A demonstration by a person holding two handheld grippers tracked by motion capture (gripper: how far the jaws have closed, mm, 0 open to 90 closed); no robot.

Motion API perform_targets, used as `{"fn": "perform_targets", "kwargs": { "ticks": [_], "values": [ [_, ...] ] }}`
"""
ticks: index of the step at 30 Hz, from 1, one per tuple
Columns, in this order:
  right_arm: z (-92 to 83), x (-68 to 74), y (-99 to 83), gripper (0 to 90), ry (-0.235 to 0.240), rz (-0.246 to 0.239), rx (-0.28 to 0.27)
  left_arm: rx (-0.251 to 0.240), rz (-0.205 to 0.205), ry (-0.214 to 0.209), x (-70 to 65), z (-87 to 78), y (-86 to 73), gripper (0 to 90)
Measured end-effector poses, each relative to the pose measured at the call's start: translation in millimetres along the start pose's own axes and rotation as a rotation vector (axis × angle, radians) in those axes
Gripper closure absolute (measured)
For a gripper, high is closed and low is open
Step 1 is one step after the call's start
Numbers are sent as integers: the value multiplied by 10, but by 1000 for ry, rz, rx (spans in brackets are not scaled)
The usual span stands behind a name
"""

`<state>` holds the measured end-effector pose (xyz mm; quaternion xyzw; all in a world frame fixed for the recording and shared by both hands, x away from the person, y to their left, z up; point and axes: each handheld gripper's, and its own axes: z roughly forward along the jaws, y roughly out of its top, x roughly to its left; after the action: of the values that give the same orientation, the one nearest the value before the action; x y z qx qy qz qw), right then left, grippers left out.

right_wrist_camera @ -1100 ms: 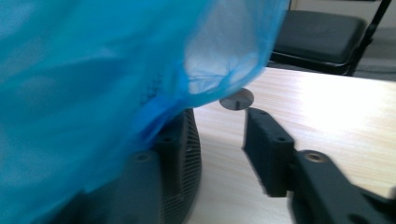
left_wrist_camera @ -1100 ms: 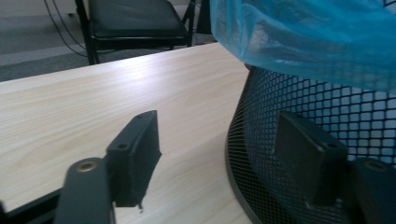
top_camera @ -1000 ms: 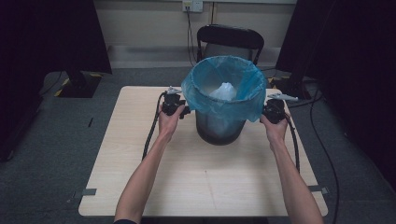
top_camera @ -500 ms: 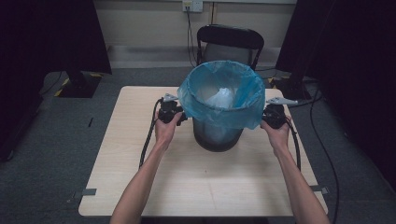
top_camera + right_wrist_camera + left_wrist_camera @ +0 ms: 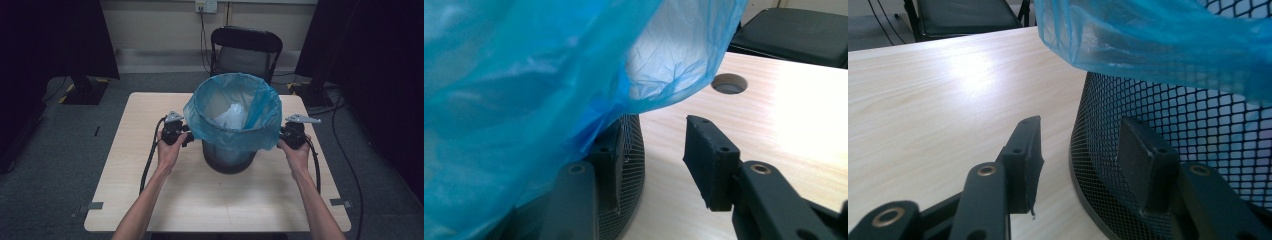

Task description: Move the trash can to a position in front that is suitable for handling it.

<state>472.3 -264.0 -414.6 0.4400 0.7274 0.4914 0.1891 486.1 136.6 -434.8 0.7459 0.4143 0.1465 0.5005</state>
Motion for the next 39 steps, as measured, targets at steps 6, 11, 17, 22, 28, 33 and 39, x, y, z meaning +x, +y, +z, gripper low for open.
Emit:
{"fn": "perform_targets", "kwargs": {
  "ticks": [6,11,17,22,28,33,39],
  "values": [
    [-75,105,-81,589,22,2,-12,11,35,-7,-80,-191,-96,521],
    [-146,191,-142,586,49,4,-10,6,28,-27,-126,-318,-194,515],
    [-219,281,-191,587,71,-4,-2,27,66,-17,-213,-472,-254,506],
    [-284,361,-241,584,90,-14,-1,36,107,-24,-291,-635,-340,503],
    [-318,469,-289,581,112,-7,0,34,113,-34,-329,-820,-460,477],
    [-346,580,-320,571,126,-21,5,29,106,-35,-342,-928,-531,460],
    [-393,704,-377,562,142,-32,1,18,88,-50,-305,-1062,-627,431]
  ]
}}
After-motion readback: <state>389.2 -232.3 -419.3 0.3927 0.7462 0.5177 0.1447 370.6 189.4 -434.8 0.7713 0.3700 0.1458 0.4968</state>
